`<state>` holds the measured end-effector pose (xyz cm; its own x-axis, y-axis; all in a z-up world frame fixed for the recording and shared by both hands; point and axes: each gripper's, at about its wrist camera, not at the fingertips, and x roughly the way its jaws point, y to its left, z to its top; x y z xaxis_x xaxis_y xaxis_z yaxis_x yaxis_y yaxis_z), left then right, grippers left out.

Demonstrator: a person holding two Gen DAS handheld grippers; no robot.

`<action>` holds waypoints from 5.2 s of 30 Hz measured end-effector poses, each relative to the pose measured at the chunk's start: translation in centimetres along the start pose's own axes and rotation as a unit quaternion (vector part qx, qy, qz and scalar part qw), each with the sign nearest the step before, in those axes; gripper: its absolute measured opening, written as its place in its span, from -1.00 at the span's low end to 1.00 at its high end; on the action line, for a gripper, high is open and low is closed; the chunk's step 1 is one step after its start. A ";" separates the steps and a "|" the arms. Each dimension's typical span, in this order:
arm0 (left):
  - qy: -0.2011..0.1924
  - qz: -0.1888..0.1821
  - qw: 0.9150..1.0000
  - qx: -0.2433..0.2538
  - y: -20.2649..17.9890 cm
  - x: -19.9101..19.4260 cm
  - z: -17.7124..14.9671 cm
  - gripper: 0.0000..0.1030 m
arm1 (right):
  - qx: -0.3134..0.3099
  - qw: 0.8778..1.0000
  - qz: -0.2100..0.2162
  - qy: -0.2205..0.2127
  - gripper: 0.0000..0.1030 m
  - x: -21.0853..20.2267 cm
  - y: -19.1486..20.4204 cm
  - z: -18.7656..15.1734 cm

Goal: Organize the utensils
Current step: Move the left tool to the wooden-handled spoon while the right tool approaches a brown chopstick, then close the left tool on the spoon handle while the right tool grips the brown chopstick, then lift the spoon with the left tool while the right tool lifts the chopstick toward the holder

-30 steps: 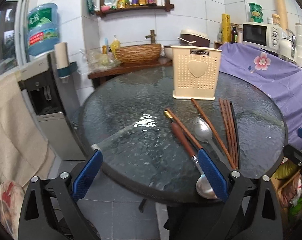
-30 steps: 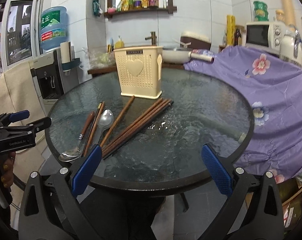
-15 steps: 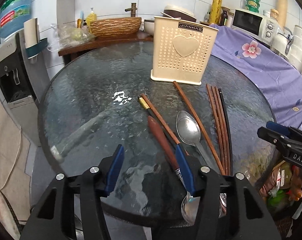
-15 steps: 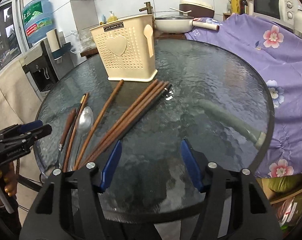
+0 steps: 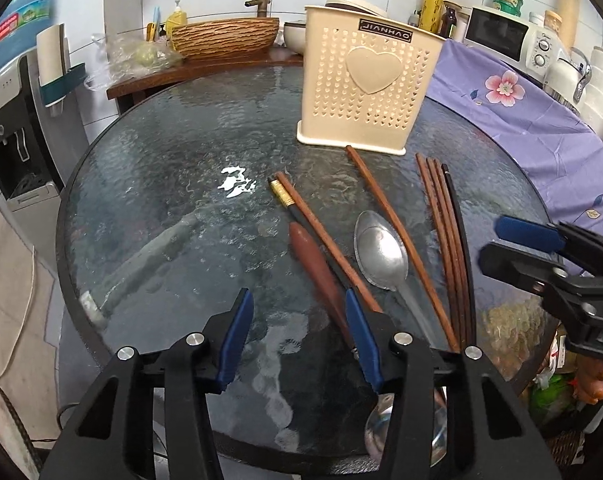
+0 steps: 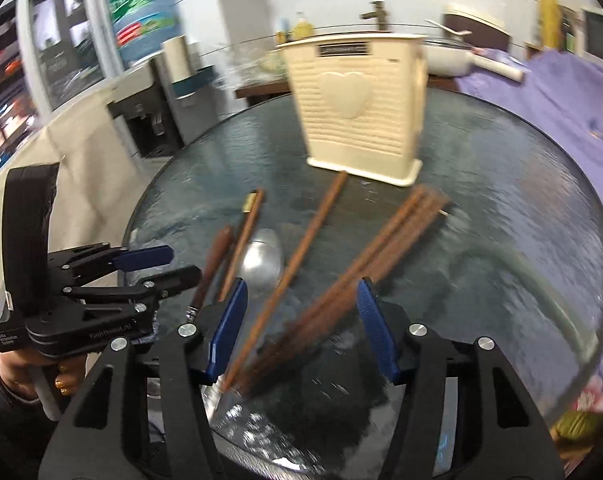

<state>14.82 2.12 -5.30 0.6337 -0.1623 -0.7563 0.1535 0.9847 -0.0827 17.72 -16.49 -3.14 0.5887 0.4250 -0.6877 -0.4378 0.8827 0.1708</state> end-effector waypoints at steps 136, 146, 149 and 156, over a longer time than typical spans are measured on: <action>-0.130 -0.042 0.990 -0.024 1.0 -7.8 7.3 -0.75 | -0.019 0.988 0.071 -0.133 -0.85 -7.2 2.2 10.5; -0.150 -0.053 0.987 -0.006 0.4 -9.3 9.7 -0.75 | -0.013 0.985 0.065 -0.159 -0.85 -8.7 1.9 12.6; -0.158 -0.066 0.985 -0.005 0.1 -10.0 11.5 -0.75 | -0.012 0.982 0.057 -0.178 -0.85 -9.4 1.7 14.4; -0.206 -0.070 0.976 -0.012 -0.7 -12.2 18.4 -0.75 | -0.002 0.974 0.024 -0.227 -0.85 -11.4 0.8 20.3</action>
<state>20.89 2.21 15.90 0.8595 -0.3018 -0.4125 0.2457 0.9517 -0.1844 24.47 -16.51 19.14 0.8067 0.5120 -0.2953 -0.4751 0.8589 0.1912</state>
